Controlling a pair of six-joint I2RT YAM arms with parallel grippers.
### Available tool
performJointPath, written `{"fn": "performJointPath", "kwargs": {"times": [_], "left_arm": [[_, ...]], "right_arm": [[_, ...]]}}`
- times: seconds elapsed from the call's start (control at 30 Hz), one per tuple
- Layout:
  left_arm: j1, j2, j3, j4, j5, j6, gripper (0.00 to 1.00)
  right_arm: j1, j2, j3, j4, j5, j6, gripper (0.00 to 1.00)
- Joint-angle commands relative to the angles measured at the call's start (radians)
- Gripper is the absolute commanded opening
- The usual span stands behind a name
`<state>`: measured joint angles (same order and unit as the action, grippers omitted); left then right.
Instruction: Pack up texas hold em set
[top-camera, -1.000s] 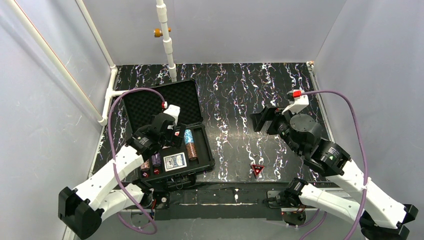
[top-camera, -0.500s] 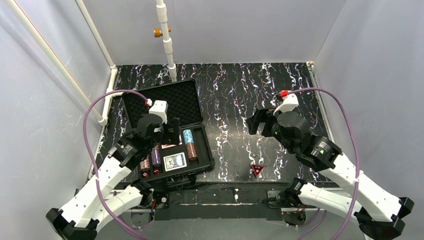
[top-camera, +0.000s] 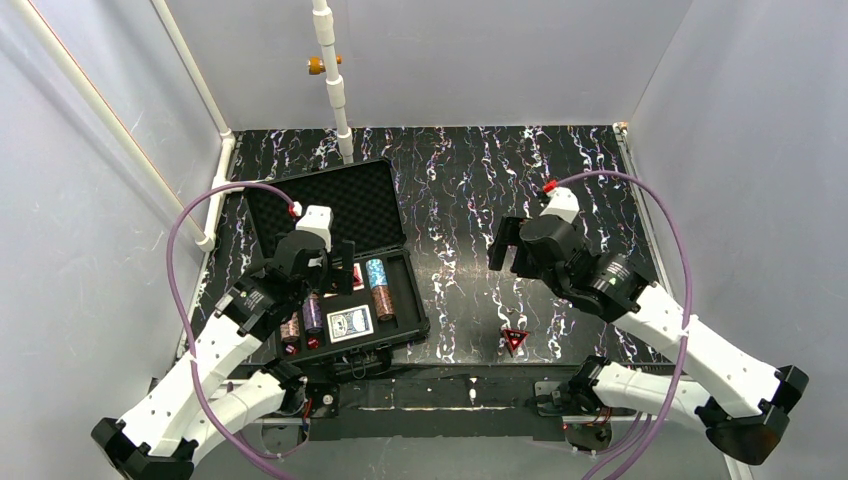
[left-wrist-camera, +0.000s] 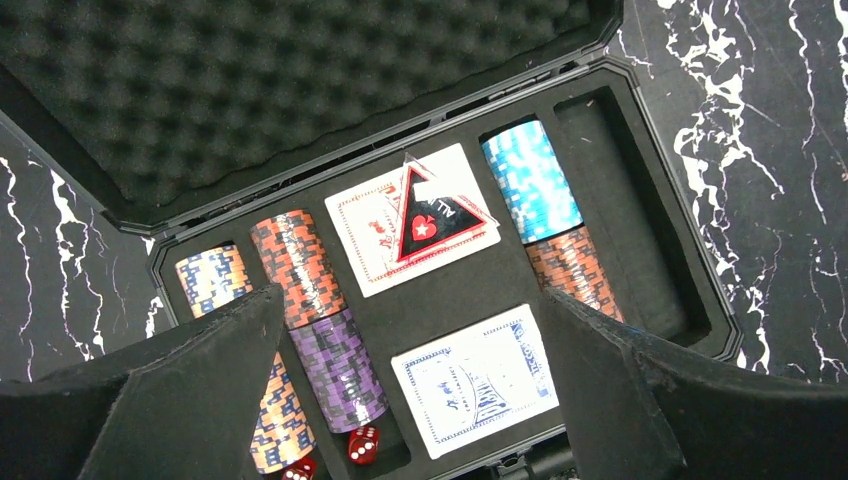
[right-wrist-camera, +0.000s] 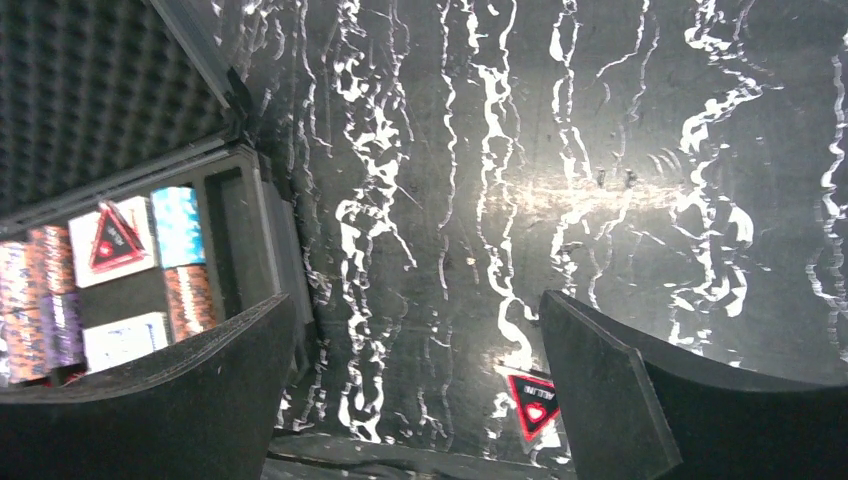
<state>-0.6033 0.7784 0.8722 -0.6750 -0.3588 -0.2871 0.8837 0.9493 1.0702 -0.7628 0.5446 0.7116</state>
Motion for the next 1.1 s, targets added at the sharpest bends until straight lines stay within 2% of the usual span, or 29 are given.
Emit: {"fn": "performJointPath", "kwargs": {"times": [0.0,0.13,0.23,0.47,0.73,0.9,1.07], "left_arm": [[0.004,0.004,0.019,-0.037,-0.023,0.012,0.98],[0.002,0.001,0.016,-0.038,-0.022,0.015,0.98],[0.001,0.002,0.016,-0.038,-0.023,0.017,0.98],[0.002,0.014,0.021,-0.052,-0.031,0.014,0.98],[-0.001,0.001,0.019,-0.055,-0.048,0.005,0.98],[-0.001,0.011,0.022,-0.059,-0.048,-0.001,0.98],[-0.002,0.016,0.024,-0.064,-0.049,-0.006,0.98]], "right_arm": [[-0.003,-0.071,-0.058,0.050,0.021,0.162,0.98],[-0.003,-0.167,-0.162,0.170,-0.045,0.165,0.98],[-0.003,-0.189,-0.183,0.185,-0.063,0.191,0.98],[-0.002,-0.077,-0.120,-0.012,-0.078,0.326,0.98],[-0.003,0.023,-0.140,-0.180,-0.055,0.485,0.98],[-0.003,0.043,-0.179,-0.229,-0.081,0.584,0.98],[-0.003,0.057,-0.245,-0.210,-0.139,0.613,0.98]]}}
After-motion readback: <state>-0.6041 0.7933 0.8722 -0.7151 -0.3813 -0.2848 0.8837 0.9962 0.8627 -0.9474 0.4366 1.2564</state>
